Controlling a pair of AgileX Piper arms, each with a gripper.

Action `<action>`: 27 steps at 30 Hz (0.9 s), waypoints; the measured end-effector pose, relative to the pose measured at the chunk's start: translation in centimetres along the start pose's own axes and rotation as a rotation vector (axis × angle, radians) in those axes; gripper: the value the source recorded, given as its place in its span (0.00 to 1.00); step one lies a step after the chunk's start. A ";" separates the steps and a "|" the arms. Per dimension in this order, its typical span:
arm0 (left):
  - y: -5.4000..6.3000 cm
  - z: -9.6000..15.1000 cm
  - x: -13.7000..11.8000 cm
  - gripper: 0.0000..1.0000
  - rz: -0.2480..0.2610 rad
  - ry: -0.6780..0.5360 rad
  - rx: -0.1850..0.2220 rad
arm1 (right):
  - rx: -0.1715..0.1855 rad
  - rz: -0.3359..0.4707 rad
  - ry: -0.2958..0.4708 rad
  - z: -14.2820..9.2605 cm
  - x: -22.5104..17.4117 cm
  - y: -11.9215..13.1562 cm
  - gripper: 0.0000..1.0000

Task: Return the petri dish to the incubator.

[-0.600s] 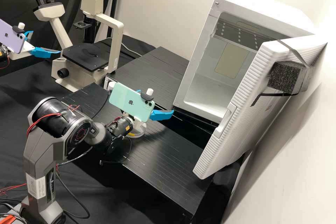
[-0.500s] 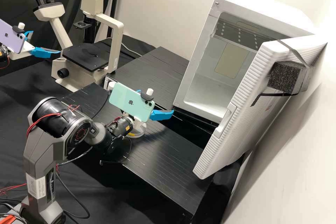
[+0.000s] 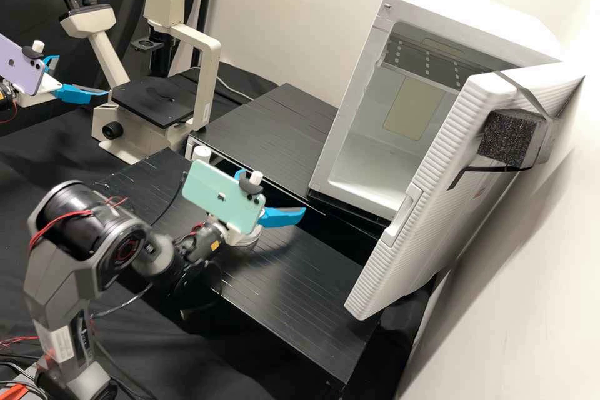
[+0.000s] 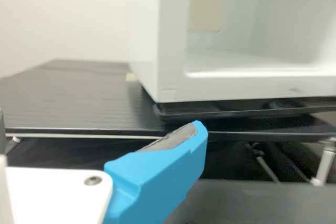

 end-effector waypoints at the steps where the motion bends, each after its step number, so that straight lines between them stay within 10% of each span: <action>1: 0.0 0.0 0.0 1.00 0.000 0.000 0.000 | 0.005 0.015 0.006 0.1 -0.8 0.2 1.00; 8: 0.0 0.0 0.0 1.00 0.000 0.000 0.000 | 0.047 0.032 0.019 0.5 -6.4 0.0 1.00; 27: 0.0 0.0 0.0 1.00 0.000 0.000 0.000 | 0.014 -0.084 0.026 1.2 -6.9 -1.3 1.00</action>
